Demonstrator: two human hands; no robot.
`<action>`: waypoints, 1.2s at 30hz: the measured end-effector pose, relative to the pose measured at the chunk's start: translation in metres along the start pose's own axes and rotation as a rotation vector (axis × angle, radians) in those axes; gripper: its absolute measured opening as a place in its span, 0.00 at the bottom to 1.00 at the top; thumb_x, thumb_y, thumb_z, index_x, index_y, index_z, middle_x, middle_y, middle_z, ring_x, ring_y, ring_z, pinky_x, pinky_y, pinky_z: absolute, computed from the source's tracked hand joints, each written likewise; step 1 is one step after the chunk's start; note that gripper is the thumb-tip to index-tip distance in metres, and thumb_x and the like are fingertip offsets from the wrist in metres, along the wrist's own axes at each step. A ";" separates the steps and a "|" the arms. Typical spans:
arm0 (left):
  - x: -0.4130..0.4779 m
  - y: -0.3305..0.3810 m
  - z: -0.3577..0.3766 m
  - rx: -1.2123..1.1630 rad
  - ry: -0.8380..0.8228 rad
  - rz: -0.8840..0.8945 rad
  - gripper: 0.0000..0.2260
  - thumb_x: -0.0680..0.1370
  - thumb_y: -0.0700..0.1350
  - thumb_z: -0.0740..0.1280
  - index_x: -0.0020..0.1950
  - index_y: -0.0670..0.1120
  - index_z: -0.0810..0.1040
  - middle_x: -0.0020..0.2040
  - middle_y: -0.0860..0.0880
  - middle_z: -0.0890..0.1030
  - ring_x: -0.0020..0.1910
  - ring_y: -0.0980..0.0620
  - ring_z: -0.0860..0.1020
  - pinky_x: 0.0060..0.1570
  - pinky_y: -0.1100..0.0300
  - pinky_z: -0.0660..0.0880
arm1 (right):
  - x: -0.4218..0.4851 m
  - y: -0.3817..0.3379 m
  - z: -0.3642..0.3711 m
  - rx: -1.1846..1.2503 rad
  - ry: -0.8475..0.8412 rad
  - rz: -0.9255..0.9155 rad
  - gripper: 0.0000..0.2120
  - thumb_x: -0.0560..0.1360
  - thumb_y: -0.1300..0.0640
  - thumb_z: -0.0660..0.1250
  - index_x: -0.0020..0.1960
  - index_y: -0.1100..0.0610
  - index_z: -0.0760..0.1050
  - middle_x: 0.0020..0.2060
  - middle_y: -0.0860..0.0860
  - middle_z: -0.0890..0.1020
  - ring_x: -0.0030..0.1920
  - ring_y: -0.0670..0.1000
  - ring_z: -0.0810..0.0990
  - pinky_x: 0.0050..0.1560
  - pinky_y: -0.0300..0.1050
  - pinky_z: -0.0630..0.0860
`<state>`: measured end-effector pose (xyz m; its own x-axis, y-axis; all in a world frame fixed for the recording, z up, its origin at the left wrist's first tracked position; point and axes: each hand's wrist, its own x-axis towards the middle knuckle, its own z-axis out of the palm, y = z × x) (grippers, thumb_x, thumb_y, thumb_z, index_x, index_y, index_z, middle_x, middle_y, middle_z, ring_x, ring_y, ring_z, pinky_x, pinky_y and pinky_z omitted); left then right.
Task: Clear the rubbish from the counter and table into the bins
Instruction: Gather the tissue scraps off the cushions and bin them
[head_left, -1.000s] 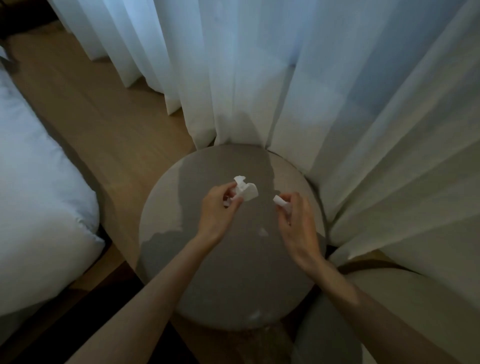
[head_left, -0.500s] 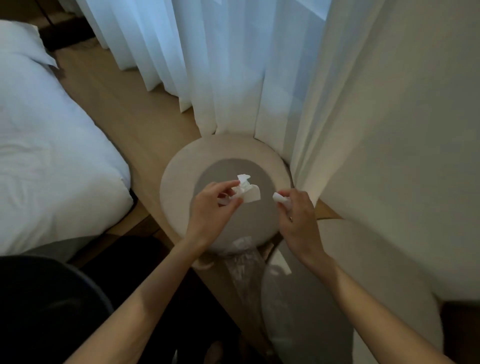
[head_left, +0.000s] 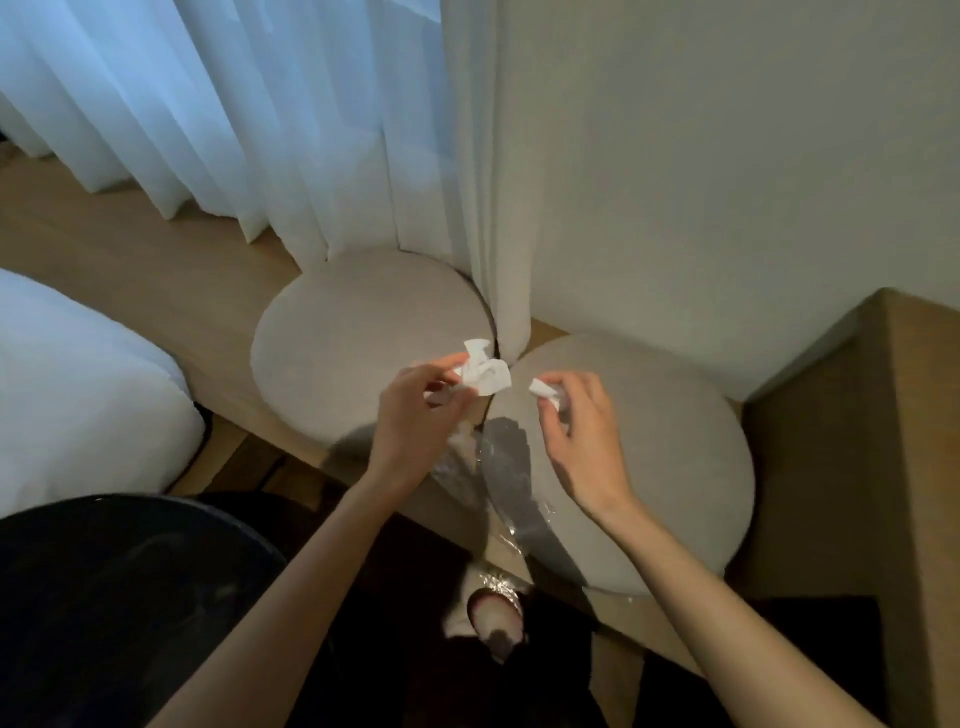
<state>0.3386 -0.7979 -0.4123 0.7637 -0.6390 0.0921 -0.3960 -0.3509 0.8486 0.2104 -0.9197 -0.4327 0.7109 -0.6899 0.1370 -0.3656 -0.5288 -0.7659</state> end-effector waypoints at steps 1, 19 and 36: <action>-0.010 0.006 0.003 0.015 -0.018 0.032 0.16 0.76 0.43 0.68 0.64 0.43 0.76 0.52 0.49 0.79 0.46 0.57 0.76 0.42 0.78 0.72 | -0.015 -0.001 -0.008 -0.011 0.033 0.015 0.09 0.80 0.57 0.59 0.58 0.51 0.74 0.54 0.45 0.71 0.58 0.47 0.71 0.57 0.44 0.74; -0.248 0.085 0.076 -0.137 -0.497 0.180 0.16 0.74 0.43 0.70 0.62 0.49 0.77 0.47 0.54 0.76 0.45 0.62 0.74 0.44 0.77 0.70 | -0.328 0.019 -0.110 -0.125 0.377 0.364 0.11 0.79 0.57 0.61 0.60 0.49 0.73 0.56 0.45 0.75 0.57 0.43 0.74 0.55 0.36 0.73; -0.456 0.063 -0.001 -0.099 -0.666 0.359 0.16 0.75 0.45 0.70 0.63 0.50 0.77 0.50 0.53 0.78 0.48 0.62 0.76 0.46 0.74 0.72 | -0.577 -0.070 -0.069 -0.107 0.591 0.561 0.10 0.79 0.57 0.61 0.59 0.50 0.74 0.54 0.46 0.76 0.53 0.41 0.73 0.46 0.26 0.67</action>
<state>-0.0343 -0.5279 -0.4004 0.1154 -0.9913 0.0638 -0.4904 -0.0010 0.8715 -0.2157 -0.5187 -0.4150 -0.0170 -0.9964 0.0826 -0.6491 -0.0519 -0.7589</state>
